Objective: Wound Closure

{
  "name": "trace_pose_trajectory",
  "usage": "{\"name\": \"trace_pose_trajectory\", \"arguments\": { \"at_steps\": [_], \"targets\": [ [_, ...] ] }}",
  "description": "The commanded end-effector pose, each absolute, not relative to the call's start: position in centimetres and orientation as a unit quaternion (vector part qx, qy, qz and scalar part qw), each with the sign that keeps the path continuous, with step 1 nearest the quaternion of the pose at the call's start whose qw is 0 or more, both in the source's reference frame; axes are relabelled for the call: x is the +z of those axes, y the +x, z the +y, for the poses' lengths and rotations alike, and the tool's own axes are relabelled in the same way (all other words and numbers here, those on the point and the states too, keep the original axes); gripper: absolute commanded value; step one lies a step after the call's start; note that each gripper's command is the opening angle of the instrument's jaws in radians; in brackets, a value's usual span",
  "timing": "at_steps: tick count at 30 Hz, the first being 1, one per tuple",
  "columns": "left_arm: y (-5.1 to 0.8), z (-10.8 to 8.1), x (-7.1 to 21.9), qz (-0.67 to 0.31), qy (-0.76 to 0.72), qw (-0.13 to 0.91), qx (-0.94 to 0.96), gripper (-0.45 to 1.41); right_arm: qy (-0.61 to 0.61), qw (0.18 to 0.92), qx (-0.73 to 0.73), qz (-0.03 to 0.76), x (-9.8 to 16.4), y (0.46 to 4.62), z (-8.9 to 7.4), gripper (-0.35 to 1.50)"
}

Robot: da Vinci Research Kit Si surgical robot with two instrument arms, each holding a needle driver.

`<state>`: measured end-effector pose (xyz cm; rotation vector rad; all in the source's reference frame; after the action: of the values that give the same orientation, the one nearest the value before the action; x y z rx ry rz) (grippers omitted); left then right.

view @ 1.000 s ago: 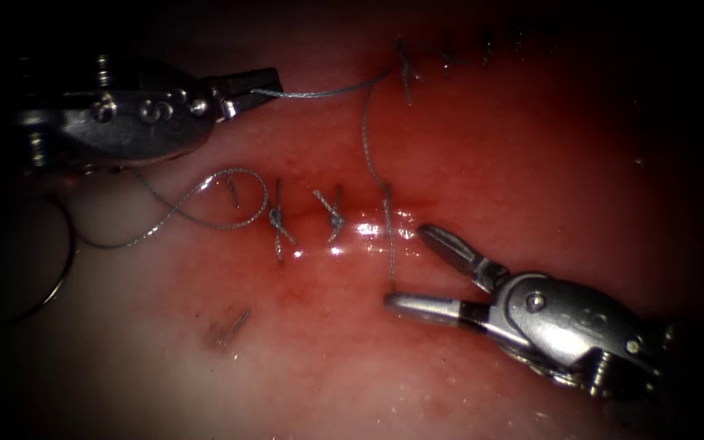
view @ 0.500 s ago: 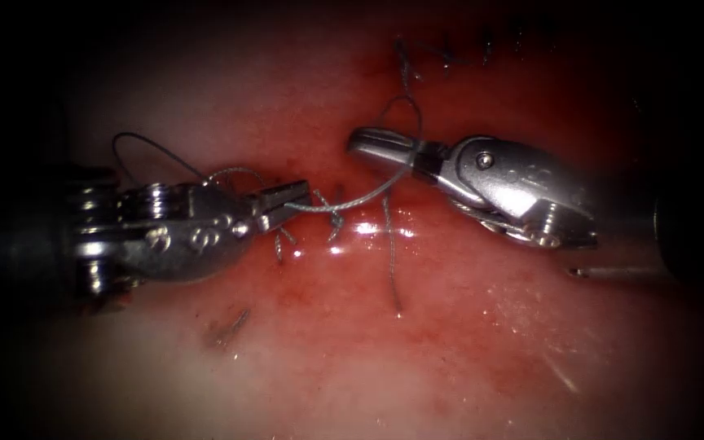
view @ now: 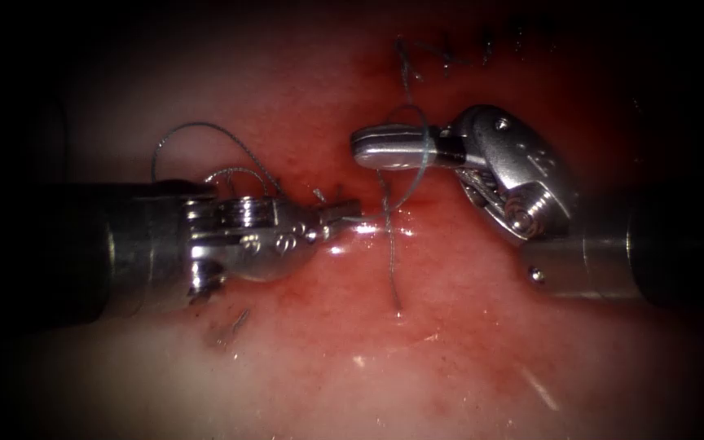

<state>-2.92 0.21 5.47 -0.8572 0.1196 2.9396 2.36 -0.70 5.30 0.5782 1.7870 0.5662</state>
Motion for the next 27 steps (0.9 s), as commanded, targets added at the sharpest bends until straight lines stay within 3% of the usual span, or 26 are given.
{"name": "trace_pose_trajectory", "arguments": {
  "at_steps": [1, 16, 23, 25, 27],
  "targets": [
    [-2.98, 0.25, 5.52, 0.037, -0.281, 0.041, 0.958, -0.45, 0.268, 0.559, 0.216, 0.754, 5.35, 2.38, -0.73, -0.35],
    [-3.08, 0.48, 5.52, 0.029, -0.291, 0.039, 0.955, -0.45, 0.253, 0.710, -0.067, 0.654, 5.28, 2.53, -0.71, -0.35],
    [-3.09, 0.51, 5.54, 0.026, -0.291, 0.038, 0.956, -0.45, 0.233, 0.712, -0.103, 0.655, 5.14, 2.70, -0.87, 0.21],
    [-3.08, 0.51, 5.54, 0.025, -0.291, 0.037, 0.956, -0.45, 0.224, 0.713, -0.122, 0.654, 5.11, 2.74, -0.93, 0.12],
    [-3.07, 0.51, 5.54, 0.024, -0.291, 0.039, 0.956, -0.45, 0.211, 0.723, -0.141, 0.642, 5.08, 2.79, -0.99, 0.17]
  ]
}}
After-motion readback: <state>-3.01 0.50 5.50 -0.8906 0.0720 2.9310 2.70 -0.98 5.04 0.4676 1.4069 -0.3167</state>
